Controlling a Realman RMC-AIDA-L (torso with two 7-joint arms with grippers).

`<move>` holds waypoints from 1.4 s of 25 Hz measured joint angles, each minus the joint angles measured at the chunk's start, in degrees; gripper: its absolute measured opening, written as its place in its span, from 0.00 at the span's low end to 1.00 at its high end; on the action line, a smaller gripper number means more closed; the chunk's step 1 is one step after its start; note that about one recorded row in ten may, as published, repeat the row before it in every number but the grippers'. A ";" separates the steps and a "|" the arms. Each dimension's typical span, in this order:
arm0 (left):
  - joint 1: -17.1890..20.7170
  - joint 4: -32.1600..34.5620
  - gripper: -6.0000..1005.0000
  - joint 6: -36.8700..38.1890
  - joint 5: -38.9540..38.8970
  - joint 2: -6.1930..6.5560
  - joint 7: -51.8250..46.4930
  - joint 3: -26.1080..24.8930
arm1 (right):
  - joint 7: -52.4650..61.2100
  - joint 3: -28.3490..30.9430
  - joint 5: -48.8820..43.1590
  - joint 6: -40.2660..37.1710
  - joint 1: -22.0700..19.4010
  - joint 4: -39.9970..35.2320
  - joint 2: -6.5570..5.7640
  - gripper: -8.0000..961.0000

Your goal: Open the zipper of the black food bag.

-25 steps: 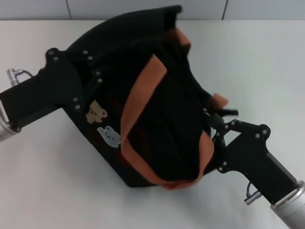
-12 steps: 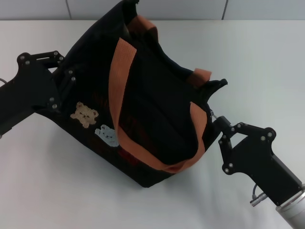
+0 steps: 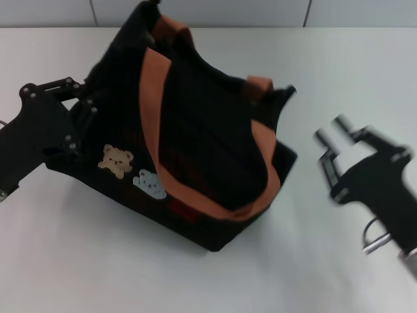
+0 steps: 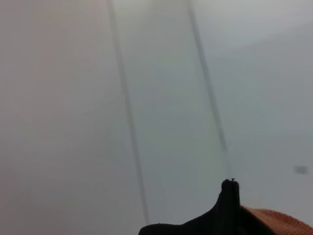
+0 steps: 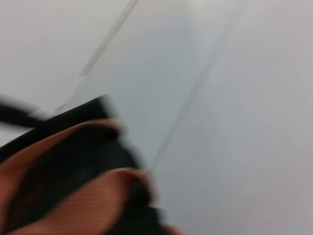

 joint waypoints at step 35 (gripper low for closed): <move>2.45 4.53 0.85 15.40 20.38 6.09 -19.34 -8.57 | 78.89 -15.39 -12.40 -15.87 7.09 -39.99 -4.07 0.81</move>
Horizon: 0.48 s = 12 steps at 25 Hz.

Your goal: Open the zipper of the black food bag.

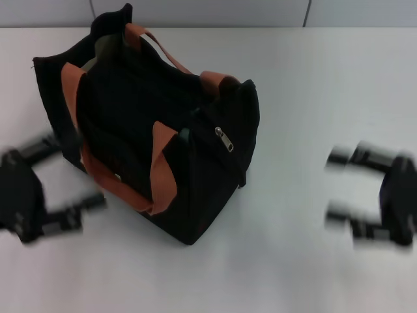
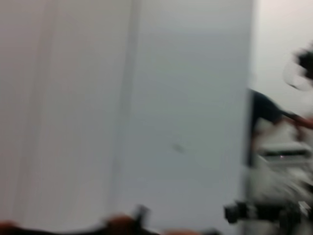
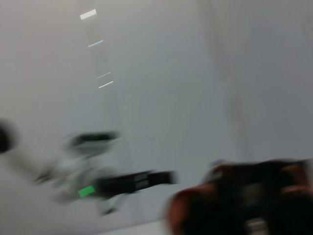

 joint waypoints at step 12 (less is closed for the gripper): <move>-2.91 1.00 0.85 0.37 7.60 0.24 -0.71 3.94 | -1.22 -11.92 -1.81 -2.84 3.13 -0.66 0.14 0.81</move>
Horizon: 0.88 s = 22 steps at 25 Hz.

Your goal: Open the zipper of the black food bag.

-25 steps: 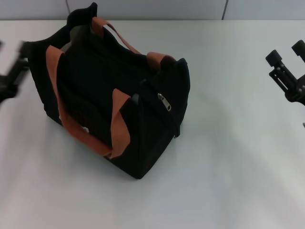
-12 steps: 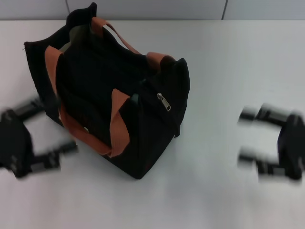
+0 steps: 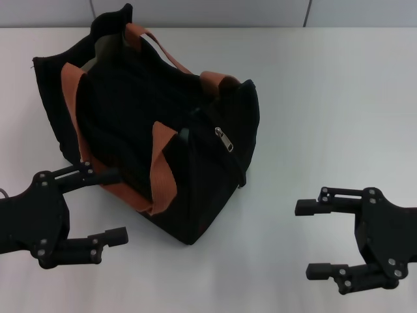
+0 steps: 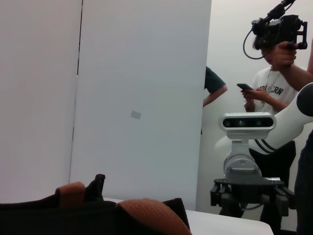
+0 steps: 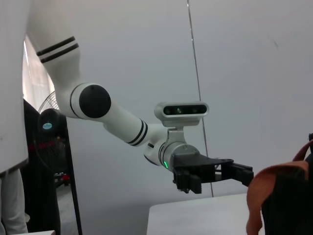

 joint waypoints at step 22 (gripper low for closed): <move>-1.13 0.12 0.85 -0.22 0.19 -0.13 -0.77 -0.01 | -0.01 -0.02 0.20 1.35 0.35 -0.08 0.68 0.81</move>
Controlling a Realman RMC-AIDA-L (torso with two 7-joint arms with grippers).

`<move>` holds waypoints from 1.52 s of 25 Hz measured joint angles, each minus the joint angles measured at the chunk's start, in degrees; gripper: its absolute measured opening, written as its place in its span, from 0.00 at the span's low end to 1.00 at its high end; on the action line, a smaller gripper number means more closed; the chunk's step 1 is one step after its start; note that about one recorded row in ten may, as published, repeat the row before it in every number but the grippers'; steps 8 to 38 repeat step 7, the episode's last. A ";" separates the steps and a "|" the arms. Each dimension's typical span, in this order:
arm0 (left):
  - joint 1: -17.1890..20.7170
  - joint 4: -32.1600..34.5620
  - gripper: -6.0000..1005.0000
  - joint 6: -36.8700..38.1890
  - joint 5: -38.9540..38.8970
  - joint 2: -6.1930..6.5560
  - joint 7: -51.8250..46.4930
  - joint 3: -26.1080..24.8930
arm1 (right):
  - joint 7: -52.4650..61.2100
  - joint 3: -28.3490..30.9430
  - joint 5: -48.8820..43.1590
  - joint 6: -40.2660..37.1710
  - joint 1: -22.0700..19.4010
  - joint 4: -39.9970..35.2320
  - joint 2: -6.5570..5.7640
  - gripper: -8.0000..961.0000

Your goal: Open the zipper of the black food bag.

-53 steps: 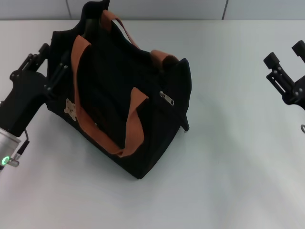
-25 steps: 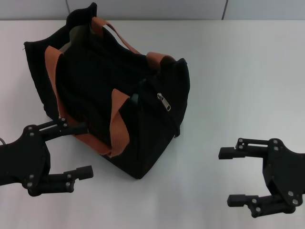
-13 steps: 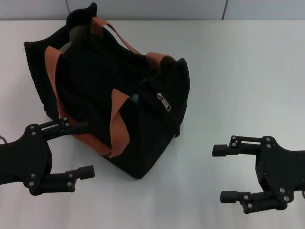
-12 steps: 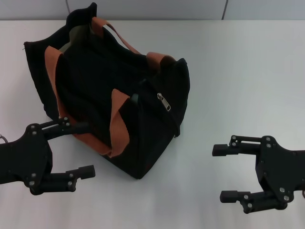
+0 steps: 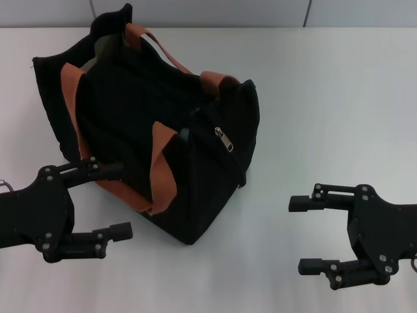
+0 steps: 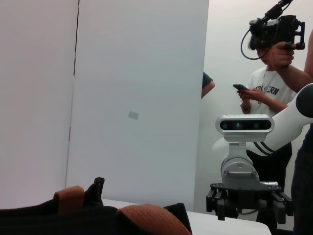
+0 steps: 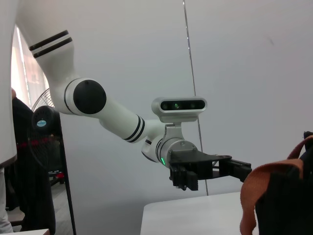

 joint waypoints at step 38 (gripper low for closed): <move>-0.11 0.00 0.85 0.00 0.00 -0.04 -0.08 -0.04 | 0.07 -0.15 0.05 0.05 0.00 0.00 0.01 0.81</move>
